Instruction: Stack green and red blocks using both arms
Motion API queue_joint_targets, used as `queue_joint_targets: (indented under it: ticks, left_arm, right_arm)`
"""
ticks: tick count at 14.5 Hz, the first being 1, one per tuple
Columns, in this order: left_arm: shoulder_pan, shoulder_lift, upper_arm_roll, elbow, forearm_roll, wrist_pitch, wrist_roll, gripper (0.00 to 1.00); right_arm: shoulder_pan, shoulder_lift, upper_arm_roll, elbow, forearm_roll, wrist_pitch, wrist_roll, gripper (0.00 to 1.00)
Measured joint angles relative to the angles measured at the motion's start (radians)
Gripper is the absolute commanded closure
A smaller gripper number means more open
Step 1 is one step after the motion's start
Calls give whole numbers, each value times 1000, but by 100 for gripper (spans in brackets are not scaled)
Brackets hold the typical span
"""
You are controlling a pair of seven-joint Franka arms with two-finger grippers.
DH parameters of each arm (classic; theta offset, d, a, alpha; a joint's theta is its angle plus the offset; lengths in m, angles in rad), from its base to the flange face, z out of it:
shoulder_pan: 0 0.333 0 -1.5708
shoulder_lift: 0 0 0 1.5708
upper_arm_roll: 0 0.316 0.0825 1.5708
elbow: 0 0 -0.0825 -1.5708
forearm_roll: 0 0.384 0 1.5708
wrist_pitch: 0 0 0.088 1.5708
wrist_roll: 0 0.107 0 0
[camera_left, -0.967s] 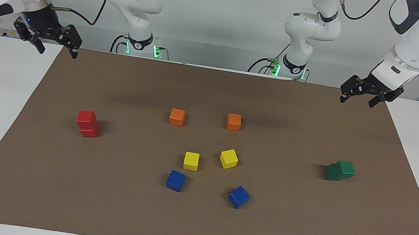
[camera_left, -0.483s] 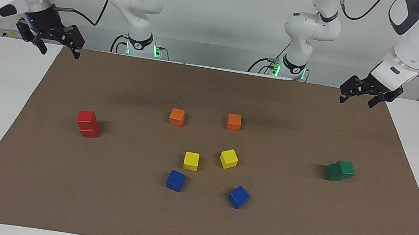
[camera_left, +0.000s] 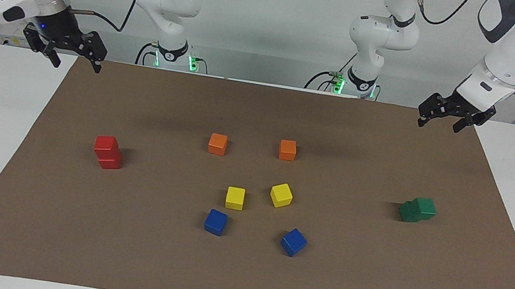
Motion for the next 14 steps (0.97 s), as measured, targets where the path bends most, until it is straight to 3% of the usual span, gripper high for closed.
queue_joint_targets:
  ticks: [14]
  left_arm:
    - [0, -1, 1, 0, 0, 14, 0, 0]
  right_arm:
    - [0, -12, 0, 0, 0, 0, 0, 0]
